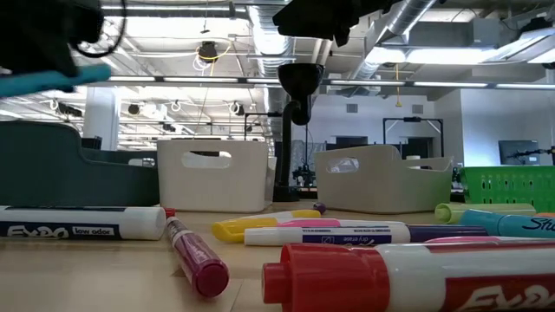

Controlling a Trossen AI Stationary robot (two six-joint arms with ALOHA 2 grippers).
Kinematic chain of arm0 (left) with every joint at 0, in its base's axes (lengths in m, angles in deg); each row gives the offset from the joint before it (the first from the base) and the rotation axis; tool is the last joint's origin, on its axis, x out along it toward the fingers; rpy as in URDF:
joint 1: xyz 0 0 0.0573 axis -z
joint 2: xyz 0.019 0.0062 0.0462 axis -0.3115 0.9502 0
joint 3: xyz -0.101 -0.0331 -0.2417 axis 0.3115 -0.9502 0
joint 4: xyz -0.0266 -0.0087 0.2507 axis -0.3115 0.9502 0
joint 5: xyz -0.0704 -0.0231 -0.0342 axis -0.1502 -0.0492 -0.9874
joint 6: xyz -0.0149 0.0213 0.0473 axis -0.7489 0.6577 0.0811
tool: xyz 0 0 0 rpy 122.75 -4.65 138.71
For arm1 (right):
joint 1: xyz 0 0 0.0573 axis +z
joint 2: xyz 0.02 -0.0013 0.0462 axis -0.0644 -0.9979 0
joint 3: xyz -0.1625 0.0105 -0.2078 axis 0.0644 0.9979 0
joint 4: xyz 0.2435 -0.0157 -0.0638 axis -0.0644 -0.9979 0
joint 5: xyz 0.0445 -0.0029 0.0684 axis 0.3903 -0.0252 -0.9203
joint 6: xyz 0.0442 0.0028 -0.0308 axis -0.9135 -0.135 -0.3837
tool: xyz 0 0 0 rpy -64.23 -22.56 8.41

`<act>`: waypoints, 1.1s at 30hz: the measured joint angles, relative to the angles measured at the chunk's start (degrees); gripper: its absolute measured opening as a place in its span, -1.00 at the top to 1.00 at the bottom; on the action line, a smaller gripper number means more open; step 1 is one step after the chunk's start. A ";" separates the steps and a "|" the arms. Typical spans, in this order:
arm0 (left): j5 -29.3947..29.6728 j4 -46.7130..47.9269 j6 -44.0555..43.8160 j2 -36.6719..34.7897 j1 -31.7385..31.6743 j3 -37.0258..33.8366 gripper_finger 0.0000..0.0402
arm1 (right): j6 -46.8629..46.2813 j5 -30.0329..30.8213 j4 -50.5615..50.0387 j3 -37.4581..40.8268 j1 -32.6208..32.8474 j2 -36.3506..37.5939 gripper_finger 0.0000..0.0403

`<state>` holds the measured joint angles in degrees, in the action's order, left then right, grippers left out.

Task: Pick & Place Markers
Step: Put the left light blue highlighter into the blue bin

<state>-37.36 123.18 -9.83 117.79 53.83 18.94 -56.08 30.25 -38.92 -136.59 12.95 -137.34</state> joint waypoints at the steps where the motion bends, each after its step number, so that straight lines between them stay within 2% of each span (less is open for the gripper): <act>1: 0.09 -0.02 2.49 -0.01 -1.83 0.00 0.67 | -0.01 0.00 0.00 0.00 -0.07 0.00 0.35; 8: -1.11 0.04 17.75 1.82 -16.10 0.00 0.67 | -0.01 0.11 -0.01 0.00 -0.78 0.00 0.35; 15: -8.92 0.12 23.65 9.23 -25.69 -0.54 0.66 | -0.02 0.09 -0.03 0.00 -0.79 0.00 0.35; 19: -13.16 0.32 23.68 13.82 -28.14 -1.33 0.65 | -0.03 -0.06 -0.06 0.00 -0.79 0.00 0.35; 25: -13.50 0.44 26.78 17.69 -28.72 -1.36 0.60 | -0.03 -0.24 -0.08 0.00 -0.79 0.00 0.35; 30: -13.04 0.55 28.18 19.32 -28.72 -1.36 0.46 | -0.05 -0.34 -0.09 0.00 -0.79 0.00 0.35; 33: -12.84 0.58 28.18 19.36 -28.72 -1.38 0.36 | -0.05 -2.47 -0.11 0.00 -0.79 0.00 0.35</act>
<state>-50.21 123.75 18.35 137.16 25.11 17.56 -56.13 27.78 -39.02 -136.59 12.16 -137.34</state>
